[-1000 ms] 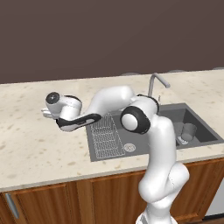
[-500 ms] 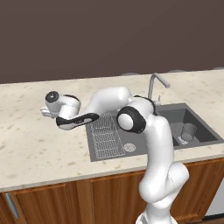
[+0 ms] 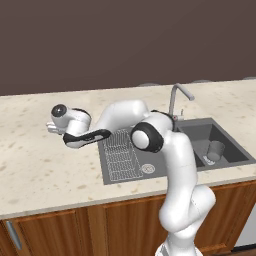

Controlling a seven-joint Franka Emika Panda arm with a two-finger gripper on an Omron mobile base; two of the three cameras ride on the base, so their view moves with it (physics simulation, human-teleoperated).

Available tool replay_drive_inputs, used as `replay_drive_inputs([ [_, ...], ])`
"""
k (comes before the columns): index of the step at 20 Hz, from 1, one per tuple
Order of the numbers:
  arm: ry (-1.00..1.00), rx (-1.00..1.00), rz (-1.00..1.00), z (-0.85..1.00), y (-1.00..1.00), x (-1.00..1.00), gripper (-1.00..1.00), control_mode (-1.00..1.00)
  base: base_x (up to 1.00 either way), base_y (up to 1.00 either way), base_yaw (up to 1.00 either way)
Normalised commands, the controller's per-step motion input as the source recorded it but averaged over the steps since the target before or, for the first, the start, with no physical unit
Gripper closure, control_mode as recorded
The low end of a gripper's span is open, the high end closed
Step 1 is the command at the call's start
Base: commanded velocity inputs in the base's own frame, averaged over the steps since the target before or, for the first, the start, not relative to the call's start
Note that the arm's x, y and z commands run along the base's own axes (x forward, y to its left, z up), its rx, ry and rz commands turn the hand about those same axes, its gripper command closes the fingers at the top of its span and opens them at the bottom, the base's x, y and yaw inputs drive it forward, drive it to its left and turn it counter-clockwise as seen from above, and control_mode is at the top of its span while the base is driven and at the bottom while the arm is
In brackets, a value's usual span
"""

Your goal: Move any existing items from the left basin to the right basin for drying. Then move the mug from the counter to the left basin of the sink for washing.

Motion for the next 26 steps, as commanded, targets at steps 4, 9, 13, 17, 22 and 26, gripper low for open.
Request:
replay_drive_inputs([
  [4,0.00,0.00,0.01,-0.02,0.02,0.06,-1.00,-1.00,0.00,0.00,0.00],
  [9,0.00,0.00,0.01,-0.04,0.00,0.04,-1.00,-1.00,0.00,0.00,0.00],
  [13,0.00,0.00,0.00,-0.03,0.00,0.01,-1.00,-1.00,0.00,0.00,0.00],
  [17,0.00,0.00,0.00,-0.03,0.00,0.04,-1.00,-1.00,0.00,0.00,0.00],
  [22,0.00,0.00,0.00,-0.03,0.02,0.09,-1.00,-1.00,0.00,0.00,0.00],
  [26,0.00,0.00,0.00,-0.03,0.06,0.11,-1.00,-1.00,0.00,0.00,0.00],
])
